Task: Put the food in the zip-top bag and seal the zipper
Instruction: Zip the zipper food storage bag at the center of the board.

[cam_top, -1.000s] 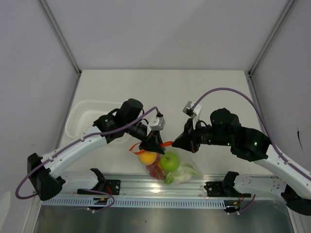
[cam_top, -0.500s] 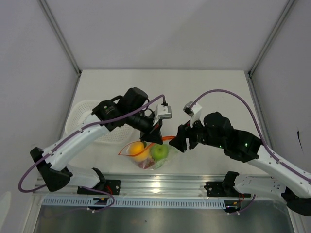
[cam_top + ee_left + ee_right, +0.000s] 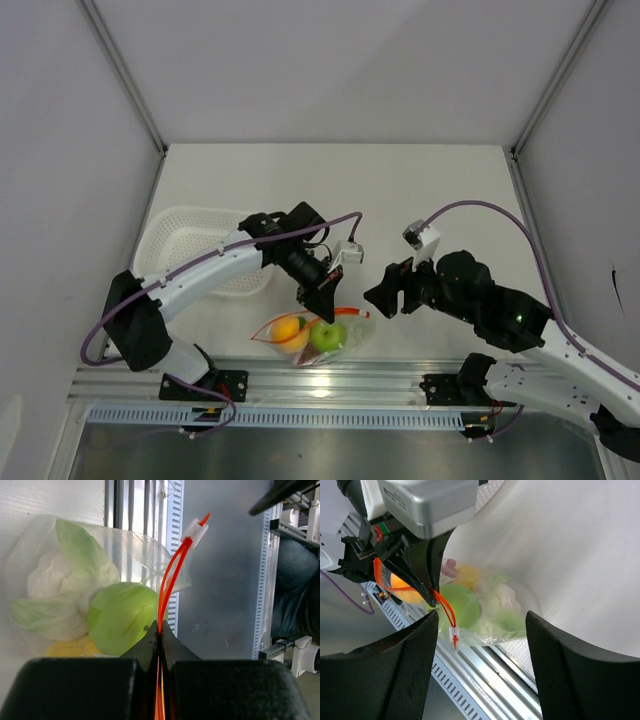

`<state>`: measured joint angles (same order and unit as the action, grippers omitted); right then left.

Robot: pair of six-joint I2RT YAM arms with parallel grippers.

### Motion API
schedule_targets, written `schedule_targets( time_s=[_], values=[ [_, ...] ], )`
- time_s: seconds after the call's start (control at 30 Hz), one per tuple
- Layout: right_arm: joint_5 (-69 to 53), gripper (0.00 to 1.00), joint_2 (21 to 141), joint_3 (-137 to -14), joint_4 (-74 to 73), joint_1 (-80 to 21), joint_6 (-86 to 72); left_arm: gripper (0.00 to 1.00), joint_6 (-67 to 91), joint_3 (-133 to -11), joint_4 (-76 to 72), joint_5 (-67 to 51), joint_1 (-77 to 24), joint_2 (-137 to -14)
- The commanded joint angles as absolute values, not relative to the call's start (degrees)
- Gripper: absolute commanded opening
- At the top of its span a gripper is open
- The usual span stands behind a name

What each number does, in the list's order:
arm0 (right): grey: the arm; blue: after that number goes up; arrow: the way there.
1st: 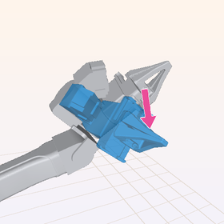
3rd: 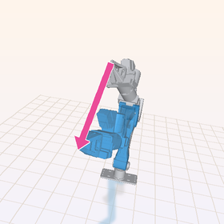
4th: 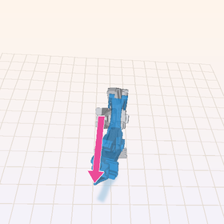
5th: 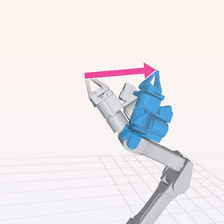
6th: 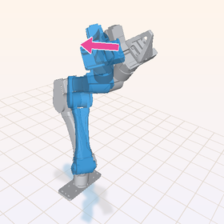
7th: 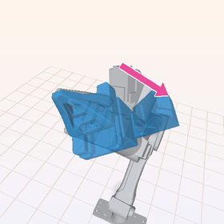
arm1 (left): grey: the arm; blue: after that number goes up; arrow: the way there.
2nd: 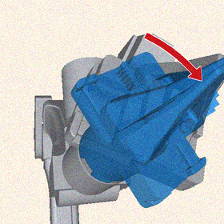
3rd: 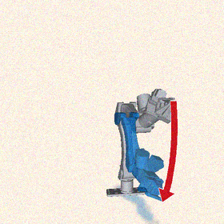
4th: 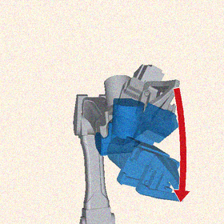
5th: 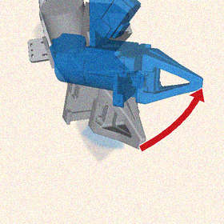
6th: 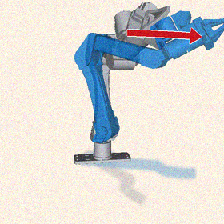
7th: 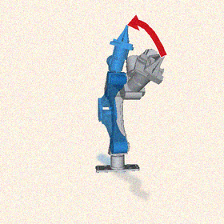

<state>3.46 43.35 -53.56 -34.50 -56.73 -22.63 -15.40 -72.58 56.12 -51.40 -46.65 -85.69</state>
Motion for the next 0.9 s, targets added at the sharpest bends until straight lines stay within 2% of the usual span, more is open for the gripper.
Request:
schedule_targets(
  time_s=[0.0, 0.27, 0.4, 0.6, 0.67, 0.73, 0.87],
  values=[
    [2.39, 0.70, 43.24, -51.86, -29.02, -56.43, -24.08, 0.00, -17.93, -73.74, 54.76, -57.30, -45.00, -84.20],
    [-8.25, 0.54, 40.79, -45.62, -20.75, -56.43, -22.94, 0.00, -16.61, -71.11, 51.59, -64.24, -40.17, -80.25],
    [-13.44, 0.52, 40.78, -43.60, -15.92, -56.43, -21.36, 0.00, -17.40, -70.14, 51.68, -66.18, -39.55, -79.10],
    [-18.37, 0.55, 43.50, -43.16, -10.99, -56.25, -18.28, 0.00, -18.19, -68.73, 51.15, -67.67, -39.55, -78.66],
    [-20.72, 0.52, 44.47, -42.89, -9.59, -55.55, -17.58, 0.00, -18.11, -68.64, 50.89, -67.94, -39.55, -78.57],
    [-22.23, 0.44, 45.70, -42.37, -8.79, -55.11, -17.58, 0.01, -18.19, -68.64, 50.98, -68.03, -39.46, -78.75],
    [-23.12, 0.42, 45.71, -40.88, -8.00, -54.84, -17.84, 0.01, -18.20, -68.38, 50.98, -68.29, -38.94, -78.49]
  ],
)
